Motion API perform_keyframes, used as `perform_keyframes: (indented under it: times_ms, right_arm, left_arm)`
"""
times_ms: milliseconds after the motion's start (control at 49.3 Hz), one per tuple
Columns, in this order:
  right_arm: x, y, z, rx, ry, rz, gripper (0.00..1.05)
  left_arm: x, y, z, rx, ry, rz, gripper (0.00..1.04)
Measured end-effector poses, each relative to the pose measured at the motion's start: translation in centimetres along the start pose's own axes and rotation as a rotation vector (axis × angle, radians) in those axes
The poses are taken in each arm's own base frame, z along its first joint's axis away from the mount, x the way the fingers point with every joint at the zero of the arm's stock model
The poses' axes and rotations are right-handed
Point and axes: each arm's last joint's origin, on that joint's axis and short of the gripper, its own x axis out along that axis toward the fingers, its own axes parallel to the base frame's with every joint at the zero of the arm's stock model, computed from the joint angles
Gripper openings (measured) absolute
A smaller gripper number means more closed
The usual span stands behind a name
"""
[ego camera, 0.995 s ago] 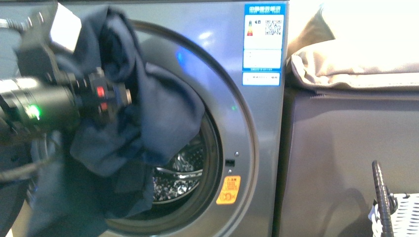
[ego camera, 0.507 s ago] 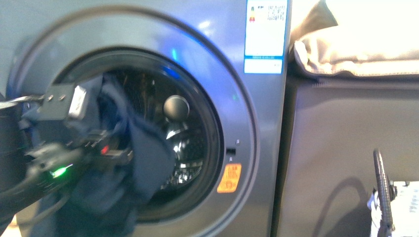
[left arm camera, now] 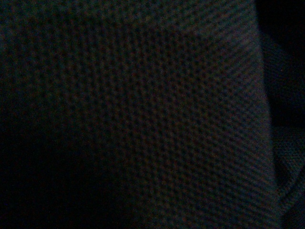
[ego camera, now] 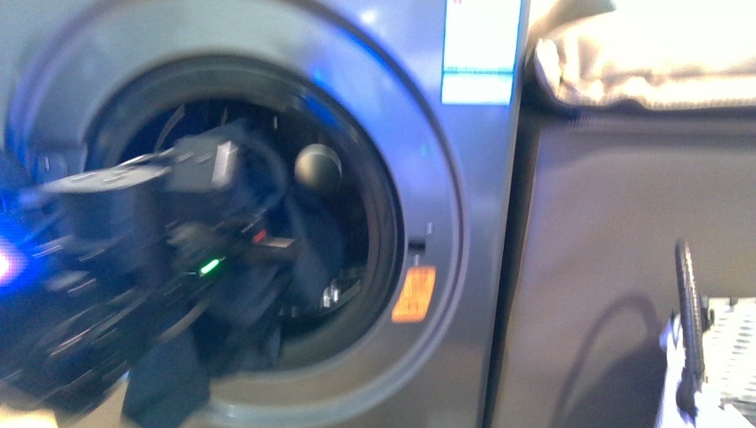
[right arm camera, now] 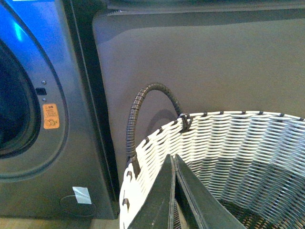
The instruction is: Put clothes into washing machine
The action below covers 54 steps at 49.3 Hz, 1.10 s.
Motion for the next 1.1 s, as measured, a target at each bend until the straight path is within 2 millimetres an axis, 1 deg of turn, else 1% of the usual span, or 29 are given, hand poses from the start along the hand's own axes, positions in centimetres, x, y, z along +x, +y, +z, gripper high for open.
perform_keyframes:
  times_ms: [142,284,426,548,771,832,954,1035,1096]
  right_arm:
    - [-0.4,0.0,-0.3,0.000,-0.004,0.000,0.02]
    - [-0.9,0.0,-0.8,0.000,-0.003,0.000,0.02]
    - [-1.2,0.0,-1.1,0.000,-0.003,0.000,0.02]
    - [-1.4,0.0,-1.9,0.000,-0.010,0.000,0.02]
    - [-1.8,0.0,-1.8,-0.001,-0.016,0.000,0.02]
    - [-1.9,0.0,-1.9,-0.001,-0.014,0.000,0.02]
    - [-2.1,0.0,-1.9,-0.001,-0.014,0.000,0.02]
    - [-2.7,0.0,-2.3,-0.001,0.019,0.001,0.02]
    - [-3.0,0.0,-2.3,-0.001,0.008,0.001,0.02]
  left_arm:
    - [1.7,-0.1,-1.0,0.010,-0.005,0.034,0.17]
    - [4.3,-0.2,-2.7,0.036,-0.003,0.067,0.17]
    - [5.9,-0.3,-3.5,0.049,-0.002,0.093,0.17]
    - [7.2,-0.3,-3.6,0.071,-0.028,0.115,0.17]
    - [9.3,-0.4,-2.8,0.128,-0.091,0.166,0.17]
    - [10.2,-0.4,-2.5,0.143,-0.087,0.184,0.17]
    - [11.2,-0.5,-2.6,0.170,-0.067,0.204,0.17]
    - [11.8,-0.6,-2.7,0.188,-0.061,0.207,0.17]
    - [12.2,-0.6,-2.9,0.209,-0.054,0.226,0.17]
